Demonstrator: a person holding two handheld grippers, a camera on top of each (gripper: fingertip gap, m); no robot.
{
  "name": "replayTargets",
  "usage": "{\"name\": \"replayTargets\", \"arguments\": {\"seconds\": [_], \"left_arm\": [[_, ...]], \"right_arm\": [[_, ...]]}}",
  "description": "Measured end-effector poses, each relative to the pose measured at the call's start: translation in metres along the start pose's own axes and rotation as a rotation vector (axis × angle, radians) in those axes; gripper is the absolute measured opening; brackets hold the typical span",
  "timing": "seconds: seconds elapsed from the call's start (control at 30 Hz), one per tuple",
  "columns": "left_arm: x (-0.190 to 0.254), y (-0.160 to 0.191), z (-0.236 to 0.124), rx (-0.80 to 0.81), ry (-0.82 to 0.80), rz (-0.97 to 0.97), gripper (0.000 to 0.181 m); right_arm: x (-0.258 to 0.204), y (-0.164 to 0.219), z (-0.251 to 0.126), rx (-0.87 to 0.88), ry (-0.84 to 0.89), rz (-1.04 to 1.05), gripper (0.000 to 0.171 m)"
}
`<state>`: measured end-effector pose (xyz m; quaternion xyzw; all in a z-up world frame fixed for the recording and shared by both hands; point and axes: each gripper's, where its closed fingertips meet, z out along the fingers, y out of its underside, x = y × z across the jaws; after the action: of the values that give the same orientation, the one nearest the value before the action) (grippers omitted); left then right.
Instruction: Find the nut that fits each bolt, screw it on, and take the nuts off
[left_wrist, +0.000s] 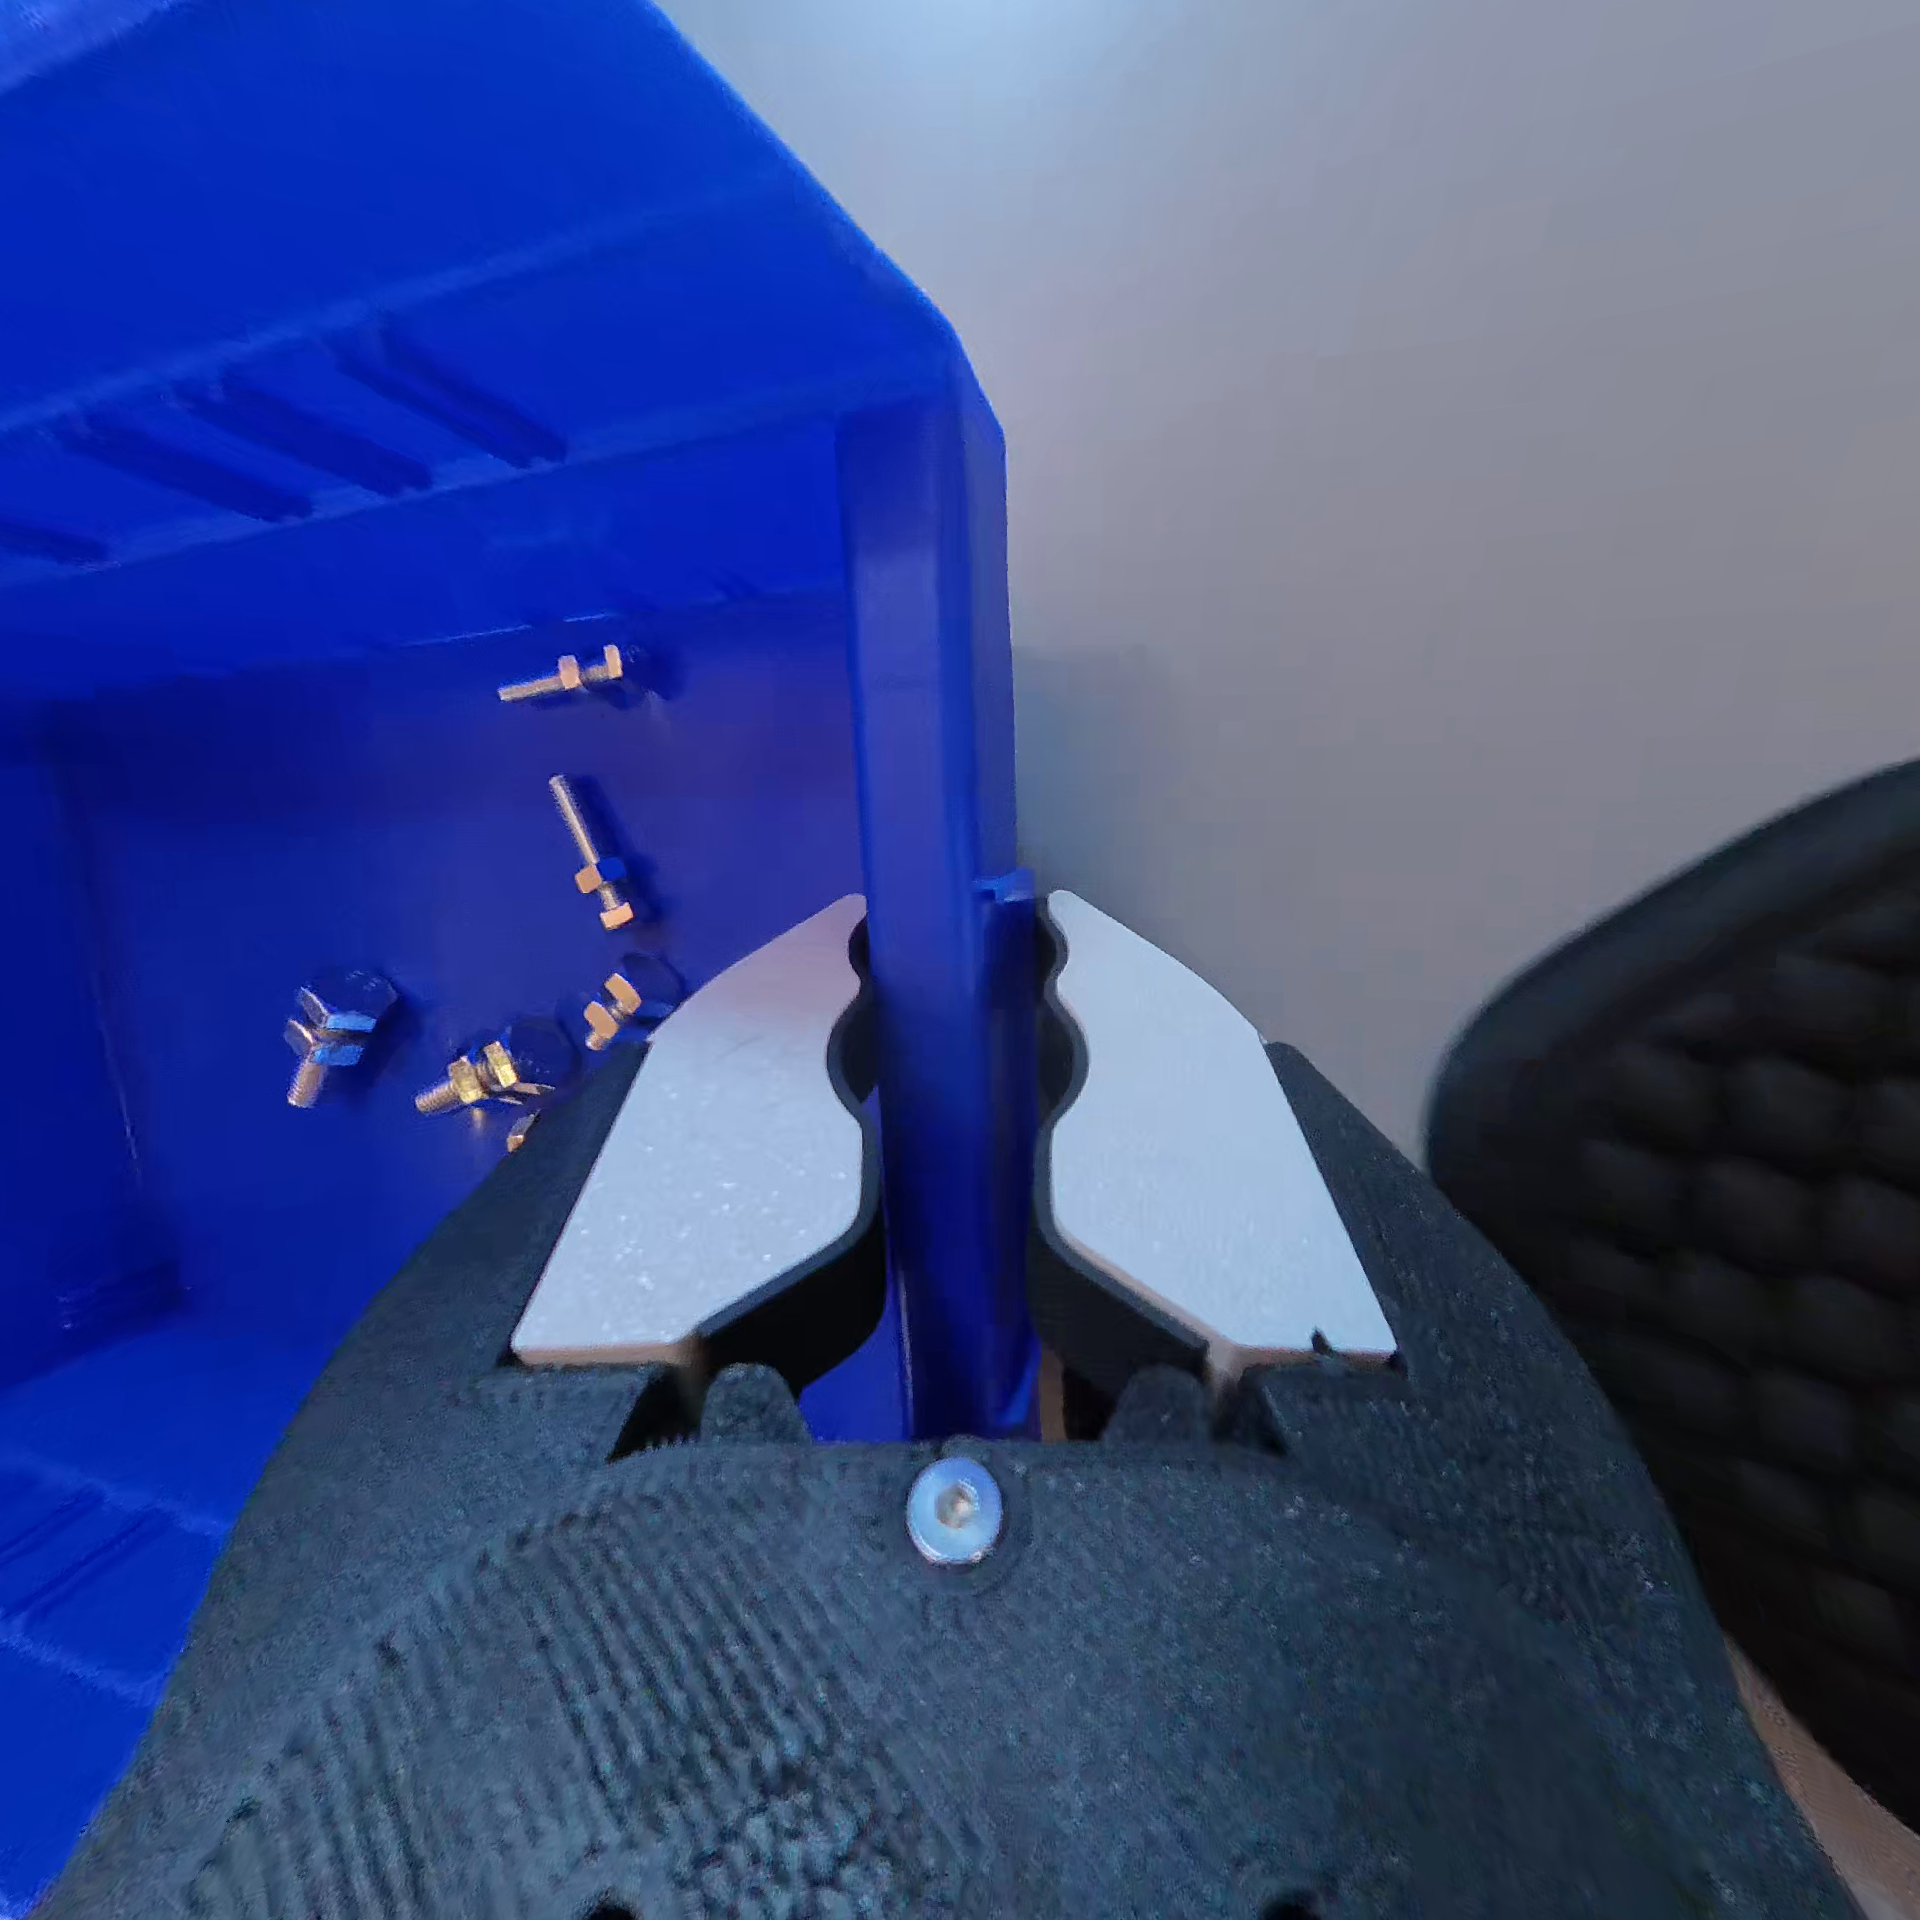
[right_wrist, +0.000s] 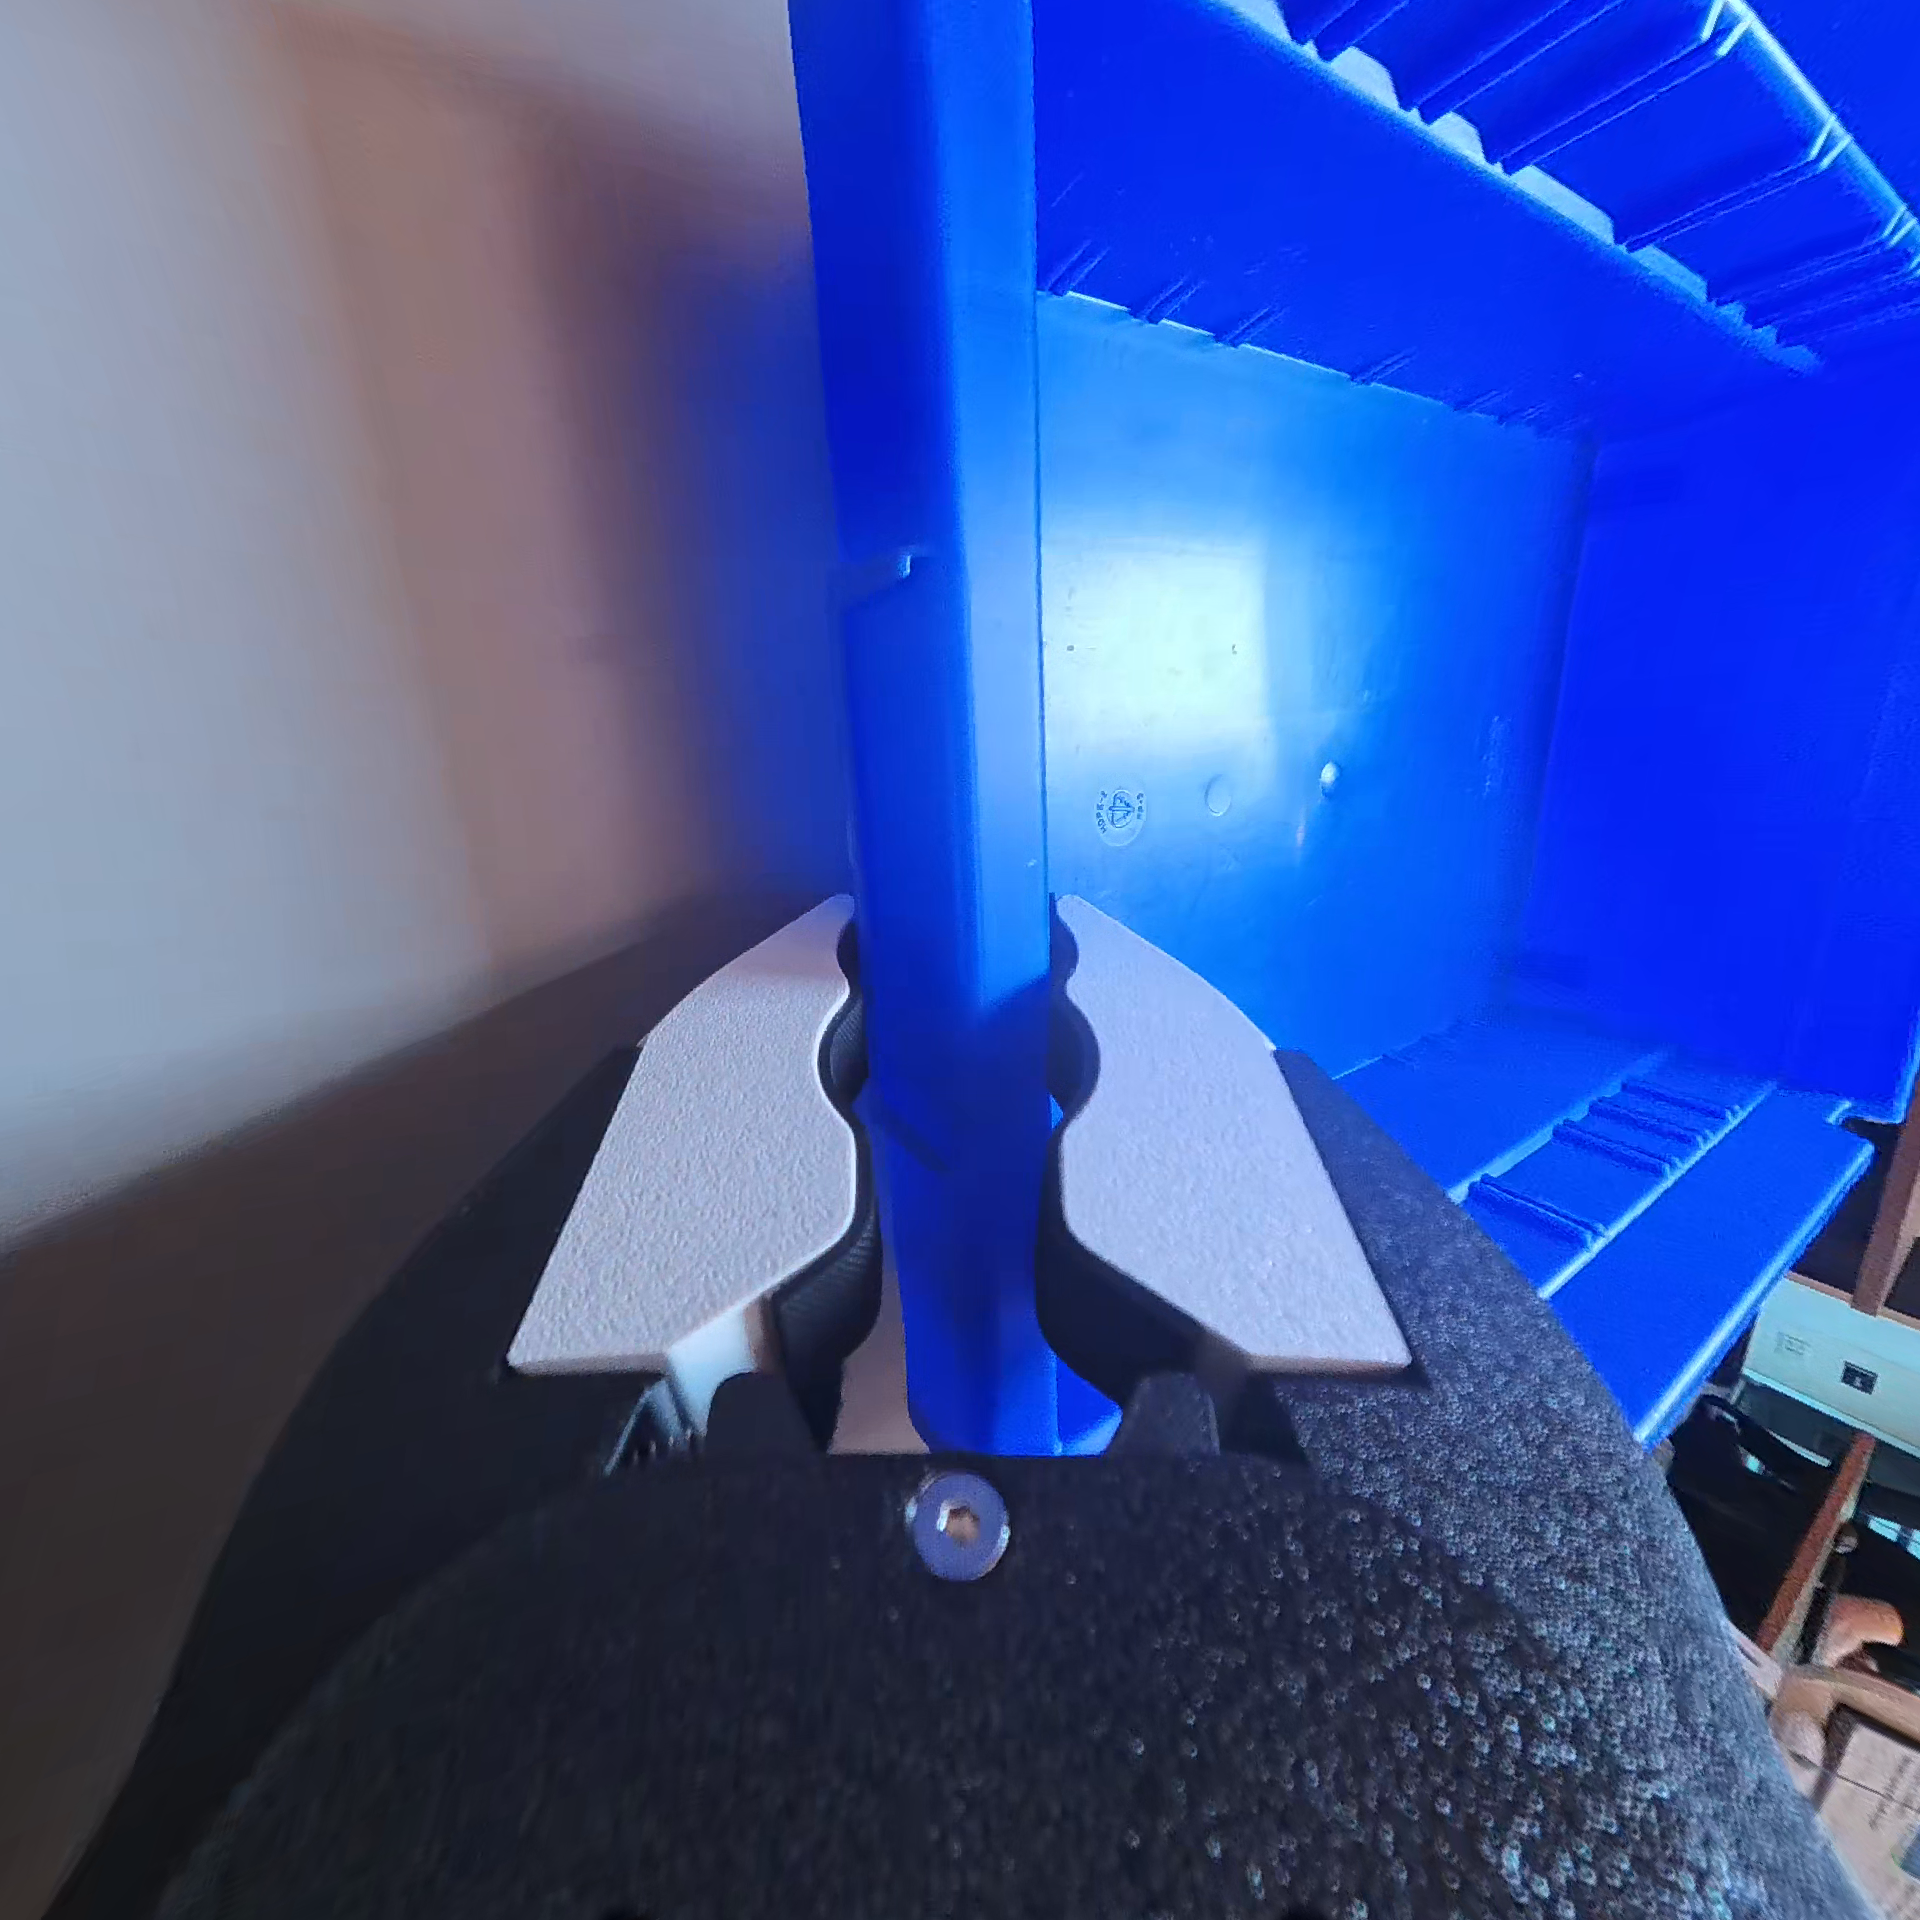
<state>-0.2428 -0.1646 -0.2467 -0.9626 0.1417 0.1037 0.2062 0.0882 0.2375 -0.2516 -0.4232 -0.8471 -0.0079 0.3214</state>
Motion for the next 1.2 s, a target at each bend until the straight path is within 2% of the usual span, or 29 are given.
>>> {"name": "replayTargets", "arguments": {"seconds": [0.33, 0.47, 0.53, 0.73, 1.0, 1.03, 1.1, 1.2], "left_arm": [[-0.050, -0.014, 0.031, 0.007, -0.038, 0.014, 0.028], [-0.063, -0.018, 0.031, 0.050, -0.105, -0.023, 0.045], [-0.066, -0.017, 0.030, 0.065, -0.164, -0.030, 0.048], [-0.060, -0.006, 0.018, 0.026, -0.270, -0.048, 0.031], [-0.084, -0.009, 0.025, 0.101, -0.292, -0.072, 0.031], [-0.086, -0.009, 0.024, 0.118, -0.287, -0.105, 0.038], [-0.087, -0.022, 0.007, 0.257, -0.244, -0.210, 0.045], [-0.108, -0.036, -0.039, 0.516, -0.313, -0.383, 0.039]], "right_arm": [[0.025, -0.004, 0.018, 0.008, 0.025, 0.027, 0.032], [0.034, -0.007, 0.018, 0.039, 0.068, 0.065, 0.047], [0.034, -0.015, 0.012, 0.089, 0.070, 0.116, 0.046], [0.032, -0.019, 0.005, 0.106, 0.092, 0.124, 0.034], [0.046, -0.024, 0.018, 0.112, 0.093, 0.120, 0.035], [0.049, -0.026, 0.016, 0.114, 0.099, 0.137, 0.038], [0.051, -0.046, 0.001, 0.208, 0.096, 0.216, 0.040], [0.048, -0.099, -0.039, 0.489, 0.039, 0.440, 0.042]]}}
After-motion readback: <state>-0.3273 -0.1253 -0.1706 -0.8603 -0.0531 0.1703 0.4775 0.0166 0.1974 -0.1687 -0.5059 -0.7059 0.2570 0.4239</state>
